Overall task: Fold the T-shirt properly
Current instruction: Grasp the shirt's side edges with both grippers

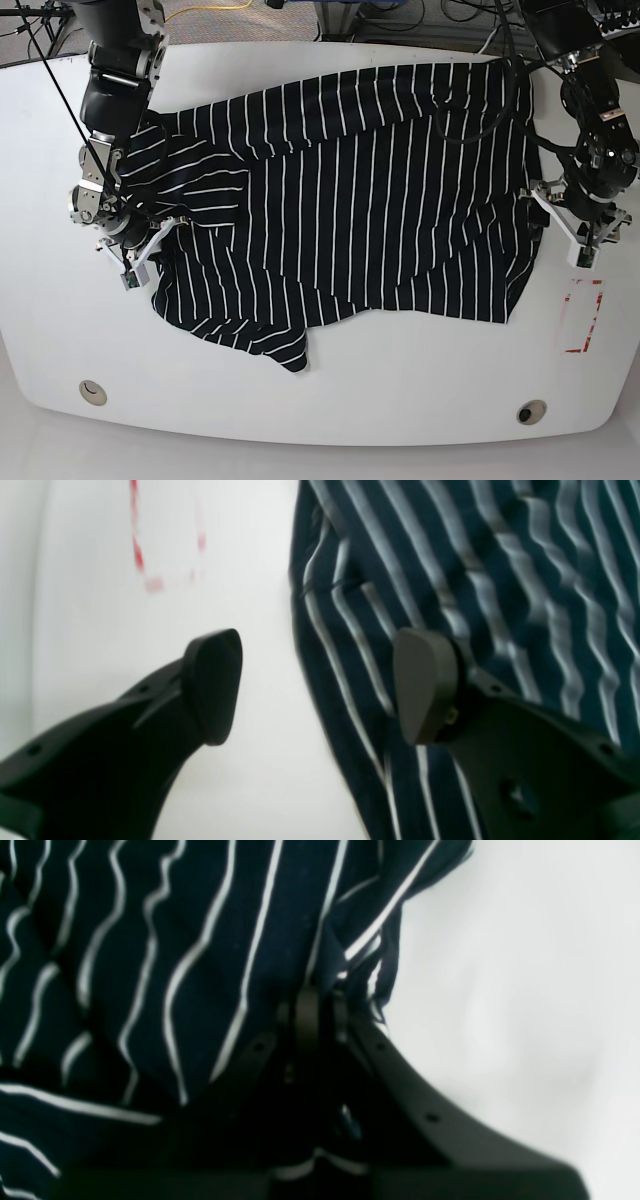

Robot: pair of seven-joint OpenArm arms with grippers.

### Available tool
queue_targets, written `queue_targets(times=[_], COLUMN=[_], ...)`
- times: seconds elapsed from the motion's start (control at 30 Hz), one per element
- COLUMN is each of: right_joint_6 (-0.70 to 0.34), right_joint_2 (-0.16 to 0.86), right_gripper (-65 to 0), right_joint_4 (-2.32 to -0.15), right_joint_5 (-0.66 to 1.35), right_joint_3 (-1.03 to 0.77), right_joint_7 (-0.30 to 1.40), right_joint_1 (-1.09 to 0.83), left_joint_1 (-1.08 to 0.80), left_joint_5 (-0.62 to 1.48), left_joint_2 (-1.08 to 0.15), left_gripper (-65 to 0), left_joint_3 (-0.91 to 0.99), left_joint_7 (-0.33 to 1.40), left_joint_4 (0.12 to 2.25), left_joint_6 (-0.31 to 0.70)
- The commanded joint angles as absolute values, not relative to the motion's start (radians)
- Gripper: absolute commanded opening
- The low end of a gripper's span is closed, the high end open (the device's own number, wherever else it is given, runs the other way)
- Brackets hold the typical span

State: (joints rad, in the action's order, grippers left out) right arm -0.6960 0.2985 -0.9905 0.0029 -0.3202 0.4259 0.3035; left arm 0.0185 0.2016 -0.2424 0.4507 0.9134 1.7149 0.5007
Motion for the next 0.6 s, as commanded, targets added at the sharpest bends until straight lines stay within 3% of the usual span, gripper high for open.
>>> queue_targets(times=[0.0,0.17,0.57], right_joint_6=[-0.698,-0.698,-0.698], right_joint_2=[0.315,0.315,0.28], right_gripper=[-65.0,-65.0,-65.0], right_joint_4=[-1.067,-1.153,-1.17], right_joint_5=[0.012,0.012,0.01], right_joint_3=[-0.323,-0.323,-0.323], right_joint_7=[0.429,0.443,0.443], right_joint_1=[0.294,0.24,0.214], left_joint_1=[0.071,0.185,0.447], left_joint_5=[0.199,0.199,0.196], left_joint_2=[-0.262,-0.262,-0.229], left_gripper=[-20.1,-14.7,-14.6], left_joint_3=[0.475,0.495,0.458], left_joint_7=[0.894,0.892,0.754], left_joint_4=[1.636,1.474,1.029], left_joint_6=[0.495,0.492,0.49])
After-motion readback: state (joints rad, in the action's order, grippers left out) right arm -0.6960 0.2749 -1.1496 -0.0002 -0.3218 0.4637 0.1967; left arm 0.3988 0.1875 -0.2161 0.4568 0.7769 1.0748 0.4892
